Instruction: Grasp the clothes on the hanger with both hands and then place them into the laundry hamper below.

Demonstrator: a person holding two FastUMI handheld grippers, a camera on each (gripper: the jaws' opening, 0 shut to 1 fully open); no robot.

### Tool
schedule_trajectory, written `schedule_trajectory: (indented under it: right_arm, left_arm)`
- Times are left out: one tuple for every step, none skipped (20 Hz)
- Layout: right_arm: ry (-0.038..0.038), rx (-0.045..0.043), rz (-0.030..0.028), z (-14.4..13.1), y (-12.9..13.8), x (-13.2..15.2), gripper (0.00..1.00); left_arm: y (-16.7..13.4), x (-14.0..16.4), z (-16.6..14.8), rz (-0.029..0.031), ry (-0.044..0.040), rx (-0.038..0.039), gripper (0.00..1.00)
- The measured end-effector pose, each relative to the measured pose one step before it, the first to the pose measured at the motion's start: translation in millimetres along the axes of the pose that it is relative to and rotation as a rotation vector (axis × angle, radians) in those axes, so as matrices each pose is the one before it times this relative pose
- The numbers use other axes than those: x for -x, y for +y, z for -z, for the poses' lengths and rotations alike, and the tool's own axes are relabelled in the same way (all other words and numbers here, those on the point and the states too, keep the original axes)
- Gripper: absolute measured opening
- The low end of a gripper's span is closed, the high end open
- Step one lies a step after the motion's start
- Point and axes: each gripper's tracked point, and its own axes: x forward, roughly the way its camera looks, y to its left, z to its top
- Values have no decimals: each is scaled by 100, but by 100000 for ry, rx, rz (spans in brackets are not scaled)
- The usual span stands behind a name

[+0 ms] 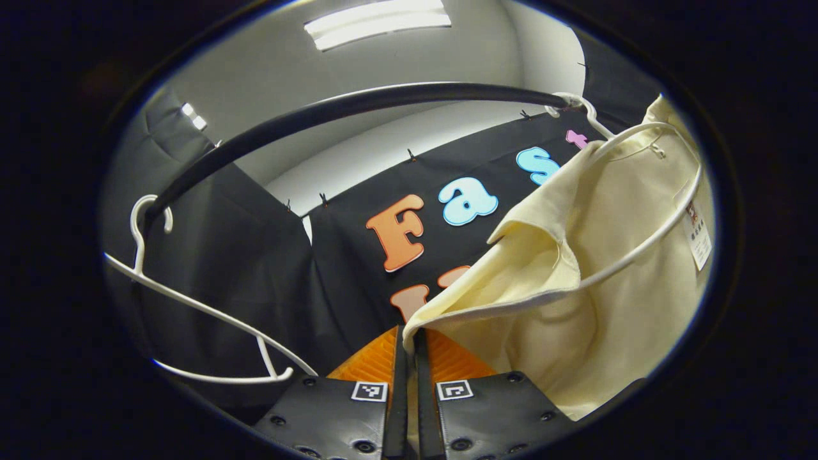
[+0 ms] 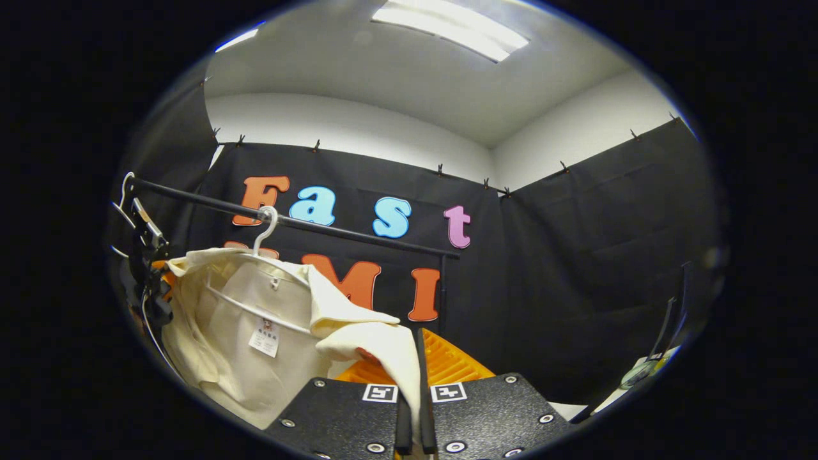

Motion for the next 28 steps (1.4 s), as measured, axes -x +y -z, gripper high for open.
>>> schedule_trajectory:
  right_arm:
    - [-937, 155, 1563, -672, -783, -1153, 4]
    - [-814, -682, 1219, -683, -557, -1171, 4]
    - [-807, -868, 1117, -595, -653, -1102, 5]
    - [-549, -738, 802, -434, -506, -1216, 5]
    - [-68, -550, 693, -52, -584, -1270, 4]
    - [189, -514, 334, 11, -373, -956, 4]
    - [328, -692, 143, 61, -241, -1169, 4]
    - [839, -224, -8, 314, -24, -1147, 4]
    - [347, 279, -398, 385, 106, -1179, 4]
    - [13, 876, -236, 437, 199, -1060, 4]
    - [529, 1109, -488, 715, 49, -1078, 4]
    - [1386, 655, 51, 877, -53, -925, 4]
    - [1044, -668, 158, 647, -136, -849, 4]
    - [643, -1577, 189, 126, -110, -727, 4]
    - [-107, -1301, 204, -321, -130, -649, 5]
    - [-1352, -823, 294, -912, -130, -720, 5]
    - [-1877, -662, 143, -1181, -213, -780, 4]
    - [-1889, -324, -325, -1198, 15, -771, 4]
    - [-1797, -145, -538, -1001, 51, -531, 4]
    - [-1879, 222, -1350, -835, 236, -521, 4]
    - [-1219, 1276, -2004, -408, 408, -499, 4]
    - [199, 2080, -1821, 289, 414, -330, 4]
    - [1436, 2108, -1720, 999, 322, -243, 4]
    - [1829, 991, -1125, 1273, 340, -126, 4]
    - [2404, -7, -626, 1531, 274, -108, 5]
    - [2157, -1306, -395, 1499, 220, 364, 4]
    - [1562, -2050, -721, 1282, 470, 503, 4]
    - [1892, -2018, -1004, 1541, 642, 577, 4]
  left_arm:
    - [9, -713, -280, -108, -440, 545, 14]
    - [-198, -696, 10, 679, 107, 1262, 14]
    - [-94, -649, -82, -542, -219, 221, 14]
    - [218, -497, -97, -761, -900, -860, 14]
    - [-18, -559, -67, -436, -1056, -1219, 14]
    - [-294, -466, 34, -4, -665, -589, 14]
    - [-408, -286, -42, 99, -431, 243, 14]
    - [-360, -110, 93, 234, 52, 202, 10]
    - [-306, -291, 354, 342, 699, 490, 10]
    - [-357, -210, 451, 910, 1149, 843, 17]
    - [-426, -183, 469, 965, 1608, 765, 14]
    - [-267, -111, 424, 801, 1274, 17, 14]
    - [-298, -68, 114, 782, 635, -504, 14]
    - [-152, -109, 25, 902, 126, -683, 14]
    - [-236, -187, -269, 653, -135, -735, 14]
    - [-74, -121, -196, 714, -435, -309, 10]
    - [-116, -120, -252, 716, -542, 205, 13]
    - [-191, -27, -334, 884, -207, 27, 14]
    - [-82, 14, -144, 530, -40, 17, 13]
    - [99, 66, -62, -1, -257, 125, 10]
    - [205, -113, 137, -434, 37, 251, 13]
    - [151, -131, 168, -163, 471, 943, 17]
    - [124, 40, 238, -249, 1150, 960, 13]
    - [254, 161, 290, -160, 1039, 436, 13]
    - [259, 131, 311, -307, 594, 308, 14]
    - [101, -54, 366, -146, 684, -150, 13]
    - [31, -61, 530, 49, 1097, -382, 13]
    - [-55, -225, 792, 228, 1373, 113, 14]
